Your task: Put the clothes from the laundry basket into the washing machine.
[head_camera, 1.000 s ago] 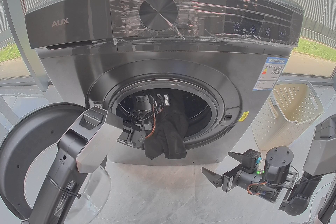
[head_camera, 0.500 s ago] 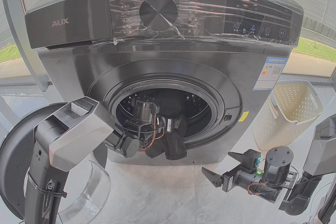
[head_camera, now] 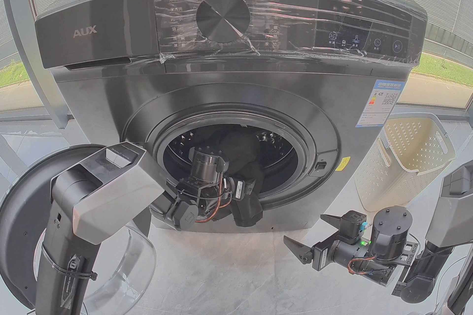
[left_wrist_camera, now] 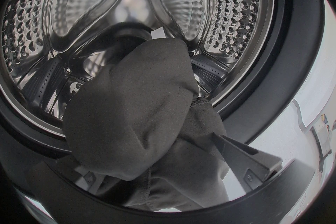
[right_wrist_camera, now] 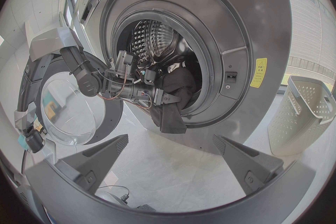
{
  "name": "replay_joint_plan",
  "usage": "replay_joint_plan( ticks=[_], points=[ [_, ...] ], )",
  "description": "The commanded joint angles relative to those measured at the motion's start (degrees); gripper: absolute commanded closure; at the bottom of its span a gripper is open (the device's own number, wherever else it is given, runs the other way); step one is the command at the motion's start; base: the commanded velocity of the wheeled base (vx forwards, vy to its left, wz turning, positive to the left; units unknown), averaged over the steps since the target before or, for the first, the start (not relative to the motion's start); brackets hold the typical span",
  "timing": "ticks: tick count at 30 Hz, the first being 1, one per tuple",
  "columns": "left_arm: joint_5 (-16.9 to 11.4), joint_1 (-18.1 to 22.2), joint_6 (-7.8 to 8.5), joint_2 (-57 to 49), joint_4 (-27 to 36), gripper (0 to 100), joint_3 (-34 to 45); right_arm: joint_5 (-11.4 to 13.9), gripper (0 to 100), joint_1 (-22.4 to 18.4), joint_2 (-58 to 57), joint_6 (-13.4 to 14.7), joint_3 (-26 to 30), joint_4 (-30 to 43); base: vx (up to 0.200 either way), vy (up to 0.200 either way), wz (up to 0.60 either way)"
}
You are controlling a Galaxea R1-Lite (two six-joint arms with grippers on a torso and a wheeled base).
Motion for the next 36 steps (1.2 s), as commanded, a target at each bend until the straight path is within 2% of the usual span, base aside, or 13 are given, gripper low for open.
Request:
replay_joint_plan(
  ticks=[1, 8, 12, 16, 19, 21, 22, 27, 30, 35, 36],
  points=[
    [0.3, 0.2, -0.13, 1.8, 0.1, 100, -1.2, 0.0, 0, 0.0, 0.2, 0.0, 0.0, -0.1, 0.000, 0.000, 0.00],
    [2.1, 0.1, -1.01, 2.3, -0.8, 100, -5.1, 0.0, 0, 0.0, 0.2, 0.0, 0.0, -0.1, 0.000, 0.000, 0.00],
    [3.9, 0.0, -3.91, 2.9, -4.0, 100, -10.4, 0.0, 0, 0.0, 0.1, 0.0, 0.0, -0.1, 0.000, 0.000, 0.00],
    [5.6, 0.2, -5.23, 4.6, -5.4, 100, -17.4, 0.0, 0, 0.0, 0.1, 0.1, 0.0, -0.1, 0.000, 0.000, 0.00],
    [6.1, 0.5, -6.28, 5.0, -5.4, 100, -19.7, 0.0, 0, 0.0, 0.1, 0.0, 0.0, -0.1, 0.000, 0.000, 0.00],
    [6.1, 0.7, -6.28, 4.9, -5.4, 100, -19.6, 0.0, 0, -0.1, 0.1, 0.0, 0.0, -0.1, 0.000, 0.000, 0.00],
    [6.1, 0.7, -6.28, 4.9, -5.4, 0, -19.5, 0.0, 0, 0.0, 0.1, 0.1, 0.0, -0.1, 0.000, 0.000, 0.00],
    [6.2, 0.7, -7.25, 4.2, -5.7, 0, -18.5, 0.0, 0, 0.0, 0.2, 0.1, 0.1, -0.1, 0.000, 0.000, 0.00],
    [6.0, 0.7, -6.81, 1.0, -3.8, 0, -13.5, 0.0, 0, 0.0, 0.2, 0.1, 0.1, -0.1, 0.000, 0.000, 0.00],
    [4.0, 0.0, -6.37, -4.1, 3.1, 0, -4.3, 0.0, 0, -0.1, 0.2, 0.1, 0.1, -0.1, 0.000, 0.000, 0.00],
    [2.4, -0.2, -6.20, -5.7, 4.8, 0, -1.5, 0.0, 0, 0.0, 0.2, 0.1, 0.1, -0.1, 0.000, 0.000, 0.00]
  ],
)
